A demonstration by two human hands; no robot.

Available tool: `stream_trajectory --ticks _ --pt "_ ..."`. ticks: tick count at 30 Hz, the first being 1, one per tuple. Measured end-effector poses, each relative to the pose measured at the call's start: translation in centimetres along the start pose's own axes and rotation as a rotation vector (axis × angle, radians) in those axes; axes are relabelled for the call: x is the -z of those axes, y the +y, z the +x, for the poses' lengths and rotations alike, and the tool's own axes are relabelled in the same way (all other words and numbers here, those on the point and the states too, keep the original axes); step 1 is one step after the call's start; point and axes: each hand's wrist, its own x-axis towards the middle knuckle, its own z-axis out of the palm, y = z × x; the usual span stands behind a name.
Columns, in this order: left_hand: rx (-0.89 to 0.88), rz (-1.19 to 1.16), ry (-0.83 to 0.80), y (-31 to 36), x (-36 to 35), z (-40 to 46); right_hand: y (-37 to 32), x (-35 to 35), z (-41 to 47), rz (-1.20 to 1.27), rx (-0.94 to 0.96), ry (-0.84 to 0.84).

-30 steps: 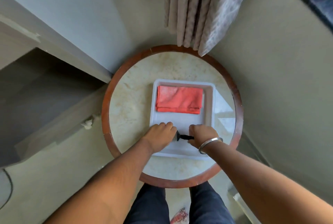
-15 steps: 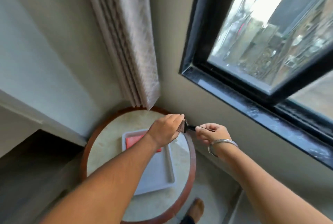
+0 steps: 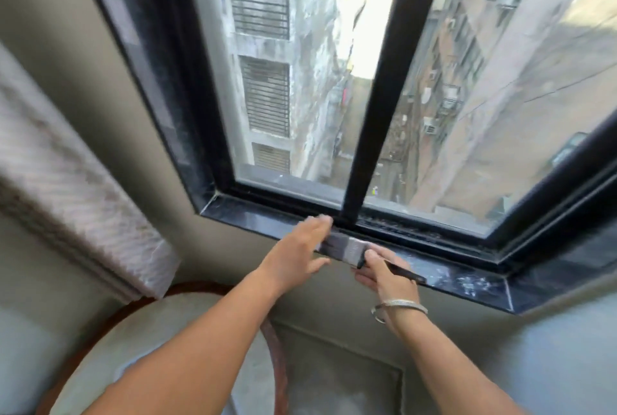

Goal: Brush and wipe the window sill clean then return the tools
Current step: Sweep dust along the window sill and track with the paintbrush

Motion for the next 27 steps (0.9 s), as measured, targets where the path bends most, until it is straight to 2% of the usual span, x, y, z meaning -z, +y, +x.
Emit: stream_trajectory --ticks 2,4,6,9,12,15,18,23,27 --pt "0.295 0.001 0.048 -0.7 -1.8 1.3 -0.6 2.9 1.5 0.027 0.046 0.151" --pt "0.588 -0.099 0.099 -0.7 -3.1 3.3 -1.2 5.3 3.4 -0.010 0.106 0.258" --pt "0.755 -0.245 0.198 -0.1 -4.1 5.6 -1.8 6.0 5.1 -0.045 0.140 0.270" --pt "0.889 -0.282 0.285 0.6 -5.4 8.7 -2.0 4.0 7.2 -0.115 0.157 0.189" --pt "0.951 -0.239 0.328 0.2 -7.1 10.1 -1.2 1.8 8.4 -0.220 0.222 0.163" --pt "0.951 -0.136 0.370 -0.3 -8.7 10.5 -0.6 3.0 8.4 -0.455 0.345 0.197" --pt "0.955 -0.099 0.401 -0.5 -9.4 11.0 -1.3 7.5 7.6 -0.592 0.343 0.372" --pt "0.928 -0.071 0.448 -1.0 -10.0 11.2 -3.7 15.6 4.8 -0.770 0.308 0.832" --pt "0.910 -0.081 0.465 -1.4 -10.4 11.0 -3.4 15.7 2.4 -0.796 0.499 0.890"
